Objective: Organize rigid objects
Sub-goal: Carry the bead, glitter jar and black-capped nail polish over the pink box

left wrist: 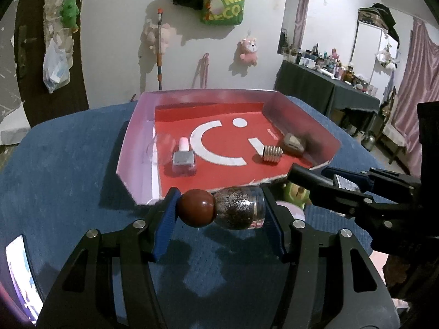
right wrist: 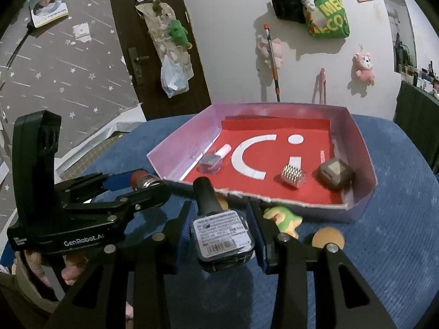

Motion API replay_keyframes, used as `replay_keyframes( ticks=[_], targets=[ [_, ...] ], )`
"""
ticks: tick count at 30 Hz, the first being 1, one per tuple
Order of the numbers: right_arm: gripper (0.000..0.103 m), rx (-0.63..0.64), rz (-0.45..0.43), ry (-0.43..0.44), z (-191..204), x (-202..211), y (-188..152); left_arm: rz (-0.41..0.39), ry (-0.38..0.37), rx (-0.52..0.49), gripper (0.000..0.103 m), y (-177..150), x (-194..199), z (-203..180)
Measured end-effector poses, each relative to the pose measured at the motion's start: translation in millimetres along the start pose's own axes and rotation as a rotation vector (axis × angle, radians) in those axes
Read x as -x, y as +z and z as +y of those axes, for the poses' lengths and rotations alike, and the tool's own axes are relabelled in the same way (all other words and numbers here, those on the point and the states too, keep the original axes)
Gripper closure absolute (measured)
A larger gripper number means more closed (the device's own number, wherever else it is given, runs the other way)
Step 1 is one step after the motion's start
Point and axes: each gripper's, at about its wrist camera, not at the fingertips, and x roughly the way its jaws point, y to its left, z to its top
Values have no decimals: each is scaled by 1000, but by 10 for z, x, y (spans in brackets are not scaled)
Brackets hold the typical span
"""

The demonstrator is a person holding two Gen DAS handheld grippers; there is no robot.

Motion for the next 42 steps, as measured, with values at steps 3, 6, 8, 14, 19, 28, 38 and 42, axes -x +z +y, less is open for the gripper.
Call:
replay_keyframes(
  ticks=[3,6,8,14,19,28,38,42],
  targets=[
    [61,3,-1,1,-39,-1,54,-1,-4,3,47,60,-34,-11],
    [61,1,-1,4,-81,-17,102,0,-10,10,47,132,-83,-7],
    [61,-6,2,6,-122,-35,139,-1,-12,12,47,171,-107,0],
    [61,-22,11,5,-244,-85,258,0,-10,8,48,282,-188,21],
    [61,-19,26,-7,-330,-172,353,12,-9,11,48,364,-268,44],
    [61,-15,96,-14,-459,-383,467,84,-43,14,47,418,-479,74],
    [61,-63,218,16,-611,-696,525,177,-67,36,47,381,-723,165],
    [61,-69,257,7,-633,-800,490,217,-79,46,47,337,-822,186]
  ],
)
